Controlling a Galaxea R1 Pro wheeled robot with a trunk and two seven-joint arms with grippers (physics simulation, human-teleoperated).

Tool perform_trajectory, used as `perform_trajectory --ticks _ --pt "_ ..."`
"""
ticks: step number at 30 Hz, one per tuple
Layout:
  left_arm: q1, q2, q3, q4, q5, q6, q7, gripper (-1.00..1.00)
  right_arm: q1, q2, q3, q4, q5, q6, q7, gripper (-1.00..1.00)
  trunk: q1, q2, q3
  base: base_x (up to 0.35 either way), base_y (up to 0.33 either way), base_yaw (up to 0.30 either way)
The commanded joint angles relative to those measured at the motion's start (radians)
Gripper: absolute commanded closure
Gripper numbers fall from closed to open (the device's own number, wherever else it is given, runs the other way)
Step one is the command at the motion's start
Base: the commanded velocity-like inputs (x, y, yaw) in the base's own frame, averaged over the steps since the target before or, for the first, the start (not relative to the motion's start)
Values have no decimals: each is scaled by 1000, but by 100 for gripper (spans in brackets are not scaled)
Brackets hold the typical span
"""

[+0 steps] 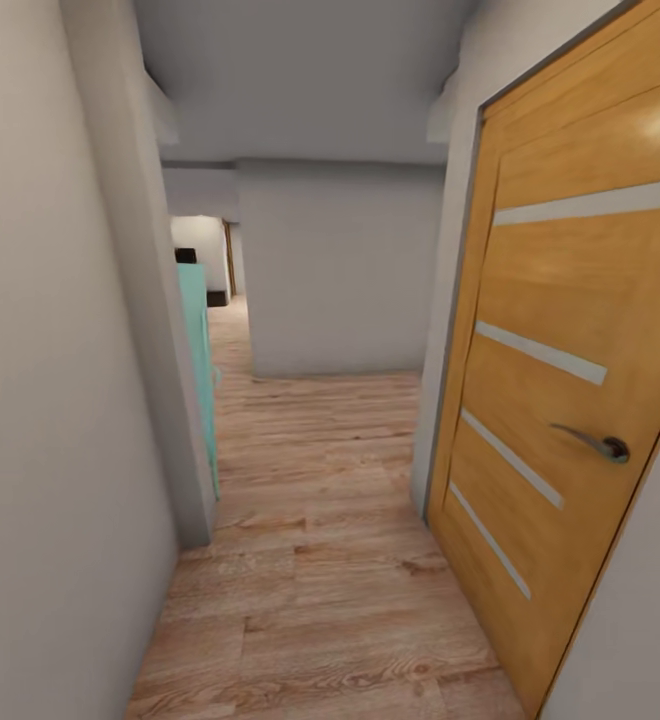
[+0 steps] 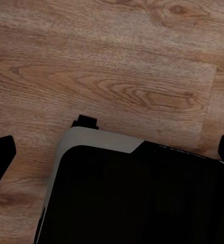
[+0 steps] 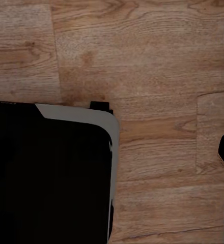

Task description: Move the two storage containers from the living room to the garage. In the garage, place one container on the floor and stack the other container on top of it (either order is fine).

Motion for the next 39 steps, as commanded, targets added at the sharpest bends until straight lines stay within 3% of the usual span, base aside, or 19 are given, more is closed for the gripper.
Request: perform_trajectory --ticks 1,9,23,39 --pt "-1 0 -4 1 8 -2 -3 -100 -2 0 8 3 -2 -6 3 -100 1 -1 -2 323 -100 0" --pt "-1 1 -4 1 8 -2 -3 -100 -2 3 9 3 -2 -7 3 -100 1 -1 -2 323 -92 13" --pt "-1 1 -4 1 8 -2 -3 -100 -2 0 9 3 -2 -7 3 -100 1 -1 -2 323 -7 213" --pt "-1 -1 -5 1 8 -2 -3 -100 -2 -3 2 3 -6 -11 3 -100 1 -1 -2 323 0 10"
